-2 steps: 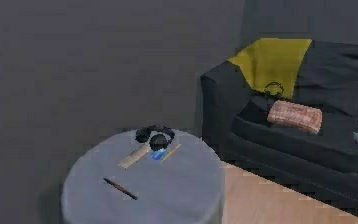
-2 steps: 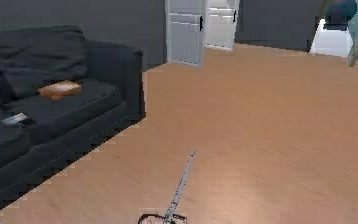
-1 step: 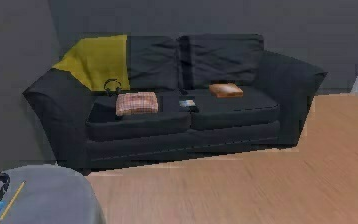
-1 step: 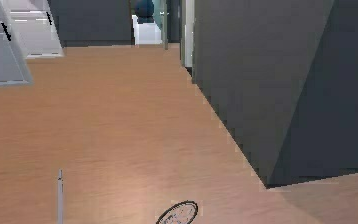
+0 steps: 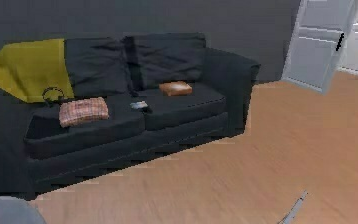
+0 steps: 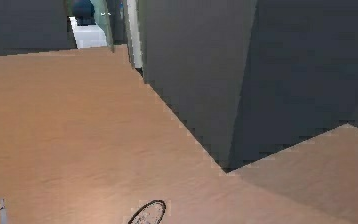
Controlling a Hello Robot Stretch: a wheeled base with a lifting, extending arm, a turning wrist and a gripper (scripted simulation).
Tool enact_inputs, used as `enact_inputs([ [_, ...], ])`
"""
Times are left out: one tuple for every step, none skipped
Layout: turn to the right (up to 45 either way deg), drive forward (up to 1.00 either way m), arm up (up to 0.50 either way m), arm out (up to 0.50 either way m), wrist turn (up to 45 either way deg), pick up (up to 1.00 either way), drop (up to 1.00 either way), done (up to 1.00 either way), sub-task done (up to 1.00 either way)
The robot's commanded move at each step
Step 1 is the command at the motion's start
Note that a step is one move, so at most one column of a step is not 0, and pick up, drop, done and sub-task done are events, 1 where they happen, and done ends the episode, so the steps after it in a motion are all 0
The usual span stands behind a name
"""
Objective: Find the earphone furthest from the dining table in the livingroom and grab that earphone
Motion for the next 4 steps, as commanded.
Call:
enact_inputs([
  [0.0,0.30,0.00,0.00,0.0,0.00,0.00,0.00,0.00],
  [-21.0,0.00,0.00,0.00,0.0,0.00,0.00,0.00,0.00],
  [0.0,0.45,0.00,0.00,0.0,0.00,0.00,0.00,0.00],
  [-18.0,0.00,0.00,0.00,0.0,0.00,0.00,0.00,0.00],
])
